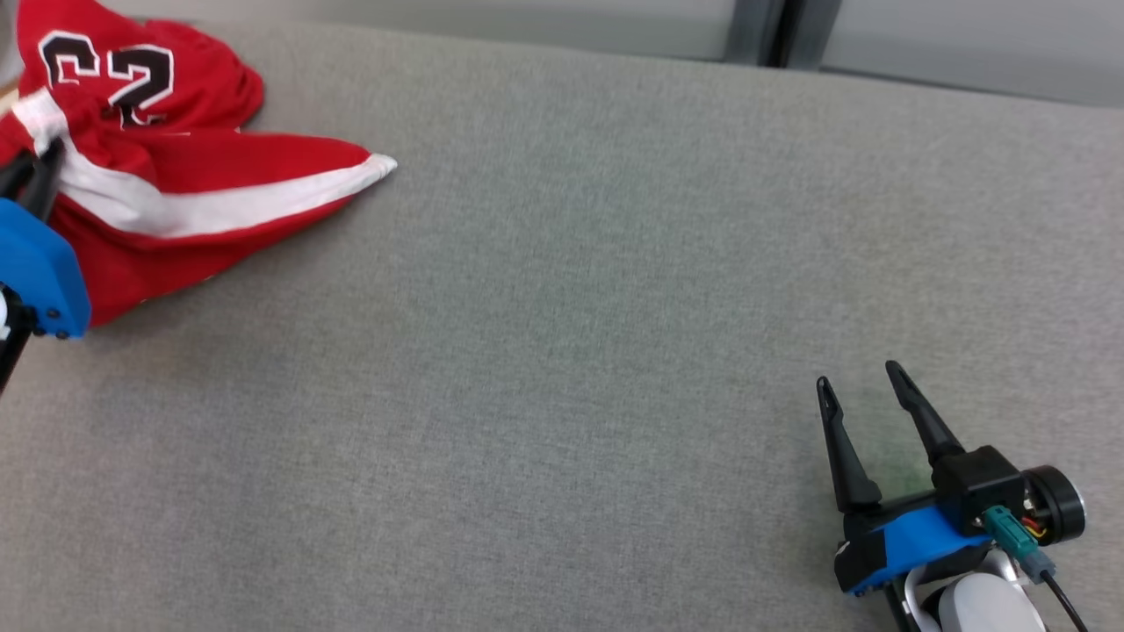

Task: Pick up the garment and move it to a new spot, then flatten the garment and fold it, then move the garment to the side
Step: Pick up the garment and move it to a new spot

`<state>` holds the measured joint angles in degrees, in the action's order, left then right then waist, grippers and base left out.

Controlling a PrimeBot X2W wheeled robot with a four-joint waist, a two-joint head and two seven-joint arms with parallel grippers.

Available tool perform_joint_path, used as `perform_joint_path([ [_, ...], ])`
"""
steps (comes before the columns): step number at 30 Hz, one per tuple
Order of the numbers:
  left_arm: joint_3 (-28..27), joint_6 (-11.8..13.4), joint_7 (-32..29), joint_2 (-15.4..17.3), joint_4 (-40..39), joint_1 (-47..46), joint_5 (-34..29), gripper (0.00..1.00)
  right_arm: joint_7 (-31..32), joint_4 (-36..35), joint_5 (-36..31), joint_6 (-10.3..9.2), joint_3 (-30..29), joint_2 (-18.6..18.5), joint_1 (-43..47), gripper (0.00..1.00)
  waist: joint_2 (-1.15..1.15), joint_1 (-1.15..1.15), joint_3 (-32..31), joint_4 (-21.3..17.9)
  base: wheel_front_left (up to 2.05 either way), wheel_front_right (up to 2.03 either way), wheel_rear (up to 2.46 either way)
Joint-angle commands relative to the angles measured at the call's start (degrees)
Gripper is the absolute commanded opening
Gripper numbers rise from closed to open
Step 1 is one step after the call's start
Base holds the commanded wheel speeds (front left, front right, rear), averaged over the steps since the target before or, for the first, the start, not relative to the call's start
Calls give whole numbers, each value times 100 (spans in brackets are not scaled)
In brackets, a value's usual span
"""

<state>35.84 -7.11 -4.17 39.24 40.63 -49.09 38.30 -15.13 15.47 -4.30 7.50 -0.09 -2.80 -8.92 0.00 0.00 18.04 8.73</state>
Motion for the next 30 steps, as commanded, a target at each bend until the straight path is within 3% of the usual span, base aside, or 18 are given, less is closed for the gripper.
perform_joint_path([
  [1, -36, 0, 104, 22, -66, -133, -16, 0, -4, 35, 80, -1, 23, -16, 86, 100, 0, 0, -243, -154, 0, 0, 0],
  [6, 17, -14, 289, 71, -421, -336, -123, 0, -4, 128, 268, -1, 44, -17, 212, 100, 0, 0, -716, -358, 0, 0, 0],
  [13, 283, 111, 250, -346, -1188, -650, -360, 0, -4, 262, 516, -1, -11, -18, 399, 100, 0, 0, -1314, -854, 0, 0, 0],
  [22, 543, 569, 522, -2036, -1952, -597, -120, 0, -5, 289, 612, -1, -591, -18, 597, 100, 0, 0, -1535, -1482, 0, 0, 0],
  [26, 690, 719, 823, -2631, -1597, -54, 81, 0, -4, 269, 580, -1, -833, -15, 601, 100, 0, 0, -1472, -1605, 0, 0, 0],
  [30, 709, 762, 1176, -3028, -774, 637, 366, 0, -4, 301, 567, -1, -914, -16, 555, 100, 0, 0, -1355, -1702, 0, 0, 0],
])
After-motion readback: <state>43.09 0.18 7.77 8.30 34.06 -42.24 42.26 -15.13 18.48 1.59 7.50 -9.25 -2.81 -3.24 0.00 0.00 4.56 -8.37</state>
